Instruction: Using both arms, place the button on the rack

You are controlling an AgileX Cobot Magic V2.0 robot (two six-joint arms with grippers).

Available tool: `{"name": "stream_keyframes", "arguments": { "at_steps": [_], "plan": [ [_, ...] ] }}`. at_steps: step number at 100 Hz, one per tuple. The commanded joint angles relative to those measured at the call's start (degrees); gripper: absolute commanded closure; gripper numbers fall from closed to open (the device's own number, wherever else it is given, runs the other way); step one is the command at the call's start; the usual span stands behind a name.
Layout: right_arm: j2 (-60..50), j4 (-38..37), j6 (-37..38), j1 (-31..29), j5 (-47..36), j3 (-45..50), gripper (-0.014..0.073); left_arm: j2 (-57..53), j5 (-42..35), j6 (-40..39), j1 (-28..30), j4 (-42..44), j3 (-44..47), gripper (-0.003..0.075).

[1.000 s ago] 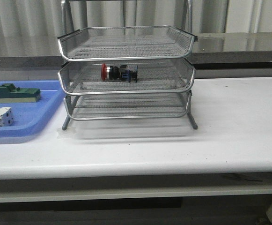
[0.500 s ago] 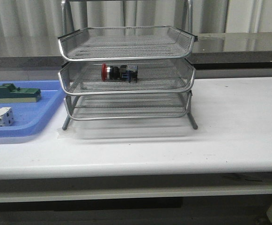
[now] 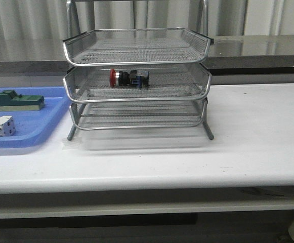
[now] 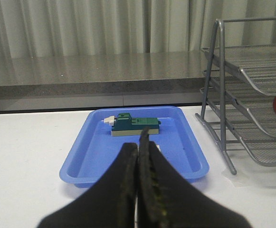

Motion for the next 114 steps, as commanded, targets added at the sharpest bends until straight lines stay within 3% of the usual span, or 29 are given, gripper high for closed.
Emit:
{"name": "stream_keyframes", "arguments": {
  "at_steps": [1, 114],
  "plan": [
    [-1.0, 0.1, -0.2, -0.3, -4.7, 0.2, 0.0649, -1.8, -5.0, -0.6, 0.1, 0.7, 1.9, 0.0741],
    [-1.0, 0.1, -0.2, -0.3, -4.7, 0.2, 0.0649, -1.8, -5.6, -0.6, 0.1, 1.6, 1.9, 0.0741]
  ]
}}
